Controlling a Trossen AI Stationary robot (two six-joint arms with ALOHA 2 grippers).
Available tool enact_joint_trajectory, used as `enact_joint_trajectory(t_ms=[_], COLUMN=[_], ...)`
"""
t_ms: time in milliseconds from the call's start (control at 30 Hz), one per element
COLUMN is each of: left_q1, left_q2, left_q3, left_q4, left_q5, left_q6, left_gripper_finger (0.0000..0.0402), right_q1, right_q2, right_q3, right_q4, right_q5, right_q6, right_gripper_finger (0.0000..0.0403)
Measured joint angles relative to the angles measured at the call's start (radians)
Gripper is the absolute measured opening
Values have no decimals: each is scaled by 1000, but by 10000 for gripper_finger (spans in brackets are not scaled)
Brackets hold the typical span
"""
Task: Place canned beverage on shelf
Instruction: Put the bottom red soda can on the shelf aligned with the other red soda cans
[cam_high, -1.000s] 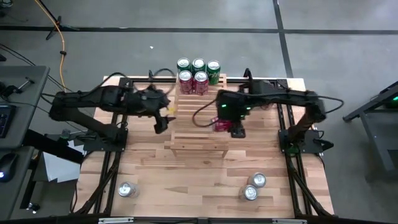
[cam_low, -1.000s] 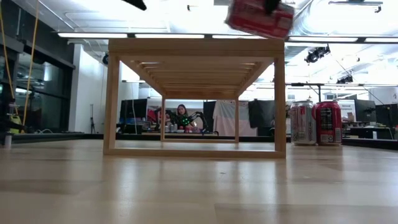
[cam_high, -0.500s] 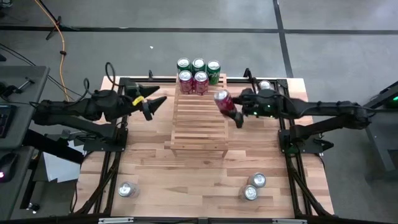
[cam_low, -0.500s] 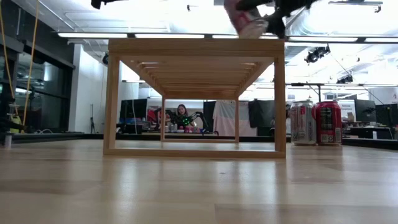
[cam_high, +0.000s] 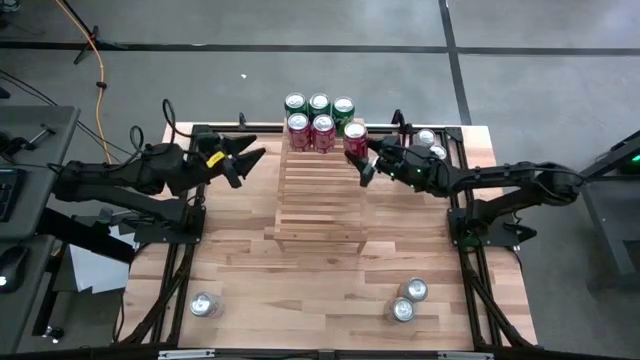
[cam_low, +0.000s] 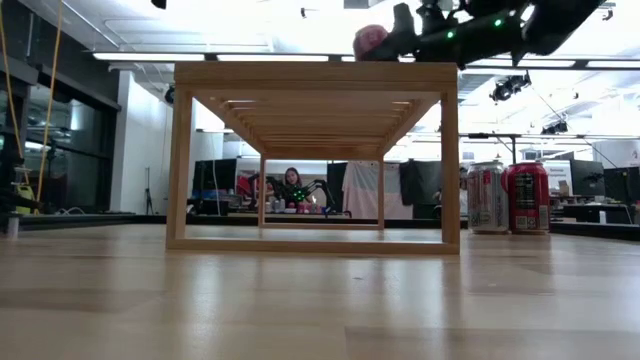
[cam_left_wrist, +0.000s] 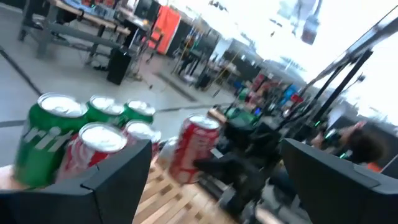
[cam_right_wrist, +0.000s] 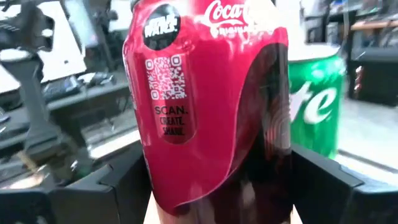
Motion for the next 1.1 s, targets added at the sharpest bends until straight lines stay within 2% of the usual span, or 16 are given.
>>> enact_joint_trajectory(t_ms=[167,500,833,1100], left_q1=[0,0,0,0], left_q2=[0,8,11,11], left_q3=[0,0,0,0], left_q4=[78,78,73,71], left_q5=[0,6,12,12], left_q6=[0,-2,-1,0], left_gripper_finger=[351,351,351,351], right_q1=[-50,-78,-83,-82], right_q2=[68,179,201,199], right_q3=[1,2,2,4], right_q4=[70,168,166,143], right_q5=[11,1,0,0], right_q6=[2,10,27,27], right_gripper_finger=[289,289,289,319])
